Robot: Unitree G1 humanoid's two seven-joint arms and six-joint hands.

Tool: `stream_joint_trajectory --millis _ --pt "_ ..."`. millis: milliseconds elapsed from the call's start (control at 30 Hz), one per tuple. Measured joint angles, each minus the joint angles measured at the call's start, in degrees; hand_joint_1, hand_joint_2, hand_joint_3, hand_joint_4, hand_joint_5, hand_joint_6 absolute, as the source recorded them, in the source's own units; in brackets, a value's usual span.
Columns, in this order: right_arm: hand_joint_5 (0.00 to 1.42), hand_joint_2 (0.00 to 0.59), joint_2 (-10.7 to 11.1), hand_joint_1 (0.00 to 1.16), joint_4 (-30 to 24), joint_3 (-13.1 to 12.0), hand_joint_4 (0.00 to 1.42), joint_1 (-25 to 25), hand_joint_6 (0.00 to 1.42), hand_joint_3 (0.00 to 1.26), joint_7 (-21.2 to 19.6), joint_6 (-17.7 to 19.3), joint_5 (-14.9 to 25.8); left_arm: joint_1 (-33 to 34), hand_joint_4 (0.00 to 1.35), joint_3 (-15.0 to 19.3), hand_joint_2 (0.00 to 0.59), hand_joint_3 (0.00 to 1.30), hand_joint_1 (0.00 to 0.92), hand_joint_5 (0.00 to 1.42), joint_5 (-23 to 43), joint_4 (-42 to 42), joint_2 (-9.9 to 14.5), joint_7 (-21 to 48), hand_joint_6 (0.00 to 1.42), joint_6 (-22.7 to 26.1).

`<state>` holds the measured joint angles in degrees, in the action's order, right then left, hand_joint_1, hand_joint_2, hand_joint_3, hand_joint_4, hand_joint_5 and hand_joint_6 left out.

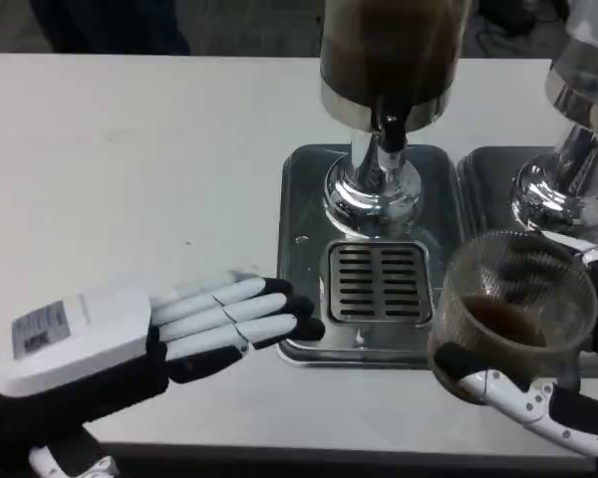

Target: Grasp the cup under the faucet to collect the drink, then remove the cup.

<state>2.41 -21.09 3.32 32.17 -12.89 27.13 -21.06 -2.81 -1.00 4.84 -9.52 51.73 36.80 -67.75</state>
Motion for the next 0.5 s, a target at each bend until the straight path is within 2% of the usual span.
stream_joint_trajectory --millis 500 --pt "1.22 0.084 -0.49 0.96 -0.03 -0.12 1.03 0.24 1.42 0.80 0.59 0.00 0.10 -0.07 0.00 0.32 0.031 0.07 0.000 0.00 0.11 0.01 0.09 0.00 0.02 0.00"
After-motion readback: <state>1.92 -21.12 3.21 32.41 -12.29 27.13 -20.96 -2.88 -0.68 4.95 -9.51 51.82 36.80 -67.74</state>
